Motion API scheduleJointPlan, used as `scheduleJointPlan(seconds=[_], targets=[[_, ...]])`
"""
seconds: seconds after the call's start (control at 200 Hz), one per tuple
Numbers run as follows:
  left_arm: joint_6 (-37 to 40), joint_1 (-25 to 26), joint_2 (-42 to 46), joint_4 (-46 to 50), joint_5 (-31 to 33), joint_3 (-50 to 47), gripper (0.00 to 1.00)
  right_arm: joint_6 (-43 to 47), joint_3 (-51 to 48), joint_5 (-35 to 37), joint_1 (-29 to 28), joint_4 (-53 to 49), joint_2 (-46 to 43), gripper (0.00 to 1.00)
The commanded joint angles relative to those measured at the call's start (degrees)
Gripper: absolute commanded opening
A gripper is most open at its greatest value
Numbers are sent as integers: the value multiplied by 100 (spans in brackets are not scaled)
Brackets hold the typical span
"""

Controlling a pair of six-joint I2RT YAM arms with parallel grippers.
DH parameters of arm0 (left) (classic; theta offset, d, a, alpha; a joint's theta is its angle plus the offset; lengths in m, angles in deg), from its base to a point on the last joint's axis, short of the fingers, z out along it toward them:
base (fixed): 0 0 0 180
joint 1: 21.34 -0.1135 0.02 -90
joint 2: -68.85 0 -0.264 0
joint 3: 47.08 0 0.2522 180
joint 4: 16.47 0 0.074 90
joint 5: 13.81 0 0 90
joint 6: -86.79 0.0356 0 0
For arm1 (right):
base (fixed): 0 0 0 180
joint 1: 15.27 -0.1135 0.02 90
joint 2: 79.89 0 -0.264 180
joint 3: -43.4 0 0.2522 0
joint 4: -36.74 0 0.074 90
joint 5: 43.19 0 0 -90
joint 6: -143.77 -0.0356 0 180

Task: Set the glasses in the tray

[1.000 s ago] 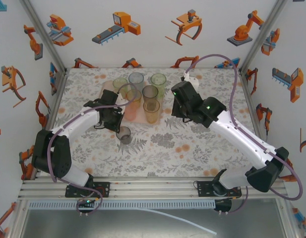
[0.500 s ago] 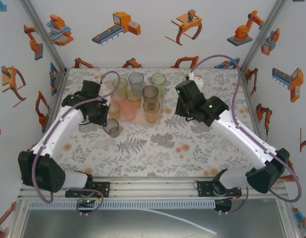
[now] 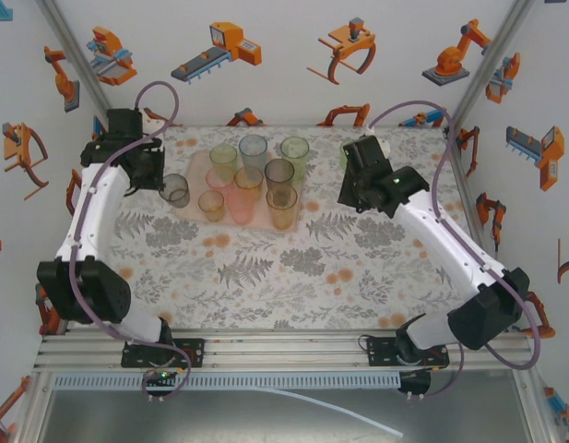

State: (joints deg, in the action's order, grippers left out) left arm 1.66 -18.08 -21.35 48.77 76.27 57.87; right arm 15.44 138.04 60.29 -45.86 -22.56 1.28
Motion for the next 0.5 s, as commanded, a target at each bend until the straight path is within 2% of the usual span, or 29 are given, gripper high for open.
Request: scheduleJointPlan(seconds=[0.0,0.496], targets=[[-293,-97,-512,-456,165,424,6,152,174,-182,143,107,56,34],[-589,-72,-3048,-745,-105,2567,6,134,-46,-259,449,181,49,34]])
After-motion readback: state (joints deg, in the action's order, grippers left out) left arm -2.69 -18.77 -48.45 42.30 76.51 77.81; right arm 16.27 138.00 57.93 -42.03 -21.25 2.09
